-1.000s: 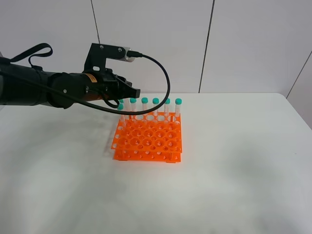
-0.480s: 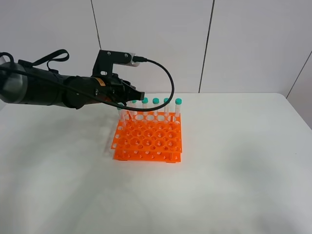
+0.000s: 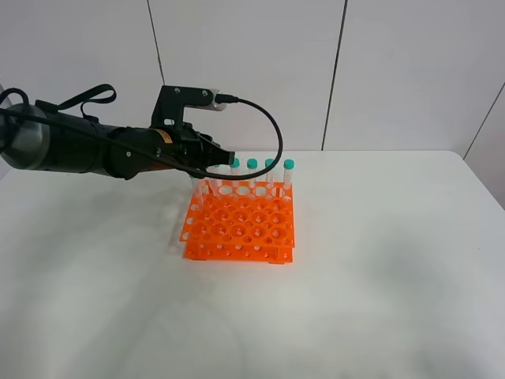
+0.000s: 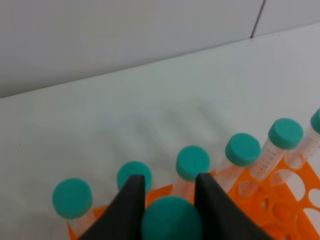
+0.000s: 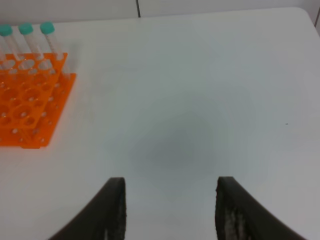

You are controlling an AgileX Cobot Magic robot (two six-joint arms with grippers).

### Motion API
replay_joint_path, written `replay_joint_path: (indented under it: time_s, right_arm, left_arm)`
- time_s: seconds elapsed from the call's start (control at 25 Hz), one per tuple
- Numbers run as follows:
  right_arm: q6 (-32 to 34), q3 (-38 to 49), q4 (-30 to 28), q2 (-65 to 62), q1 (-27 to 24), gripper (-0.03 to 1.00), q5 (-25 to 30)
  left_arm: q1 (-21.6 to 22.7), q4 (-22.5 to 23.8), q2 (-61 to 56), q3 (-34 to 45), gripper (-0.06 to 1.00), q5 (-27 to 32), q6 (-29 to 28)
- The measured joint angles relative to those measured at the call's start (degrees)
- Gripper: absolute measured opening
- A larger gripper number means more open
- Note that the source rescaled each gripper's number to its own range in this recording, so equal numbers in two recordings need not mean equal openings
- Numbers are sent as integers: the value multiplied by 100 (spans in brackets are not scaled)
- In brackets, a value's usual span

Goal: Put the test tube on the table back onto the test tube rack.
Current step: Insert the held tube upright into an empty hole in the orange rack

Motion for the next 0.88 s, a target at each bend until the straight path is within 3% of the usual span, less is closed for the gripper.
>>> replay_joint_path:
  time_s: [0.88]
  right_arm:
    - [0, 0, 0, 0, 0, 100, -5]
  left_arm:
    - [6, 125, 588, -178, 0, -170, -15]
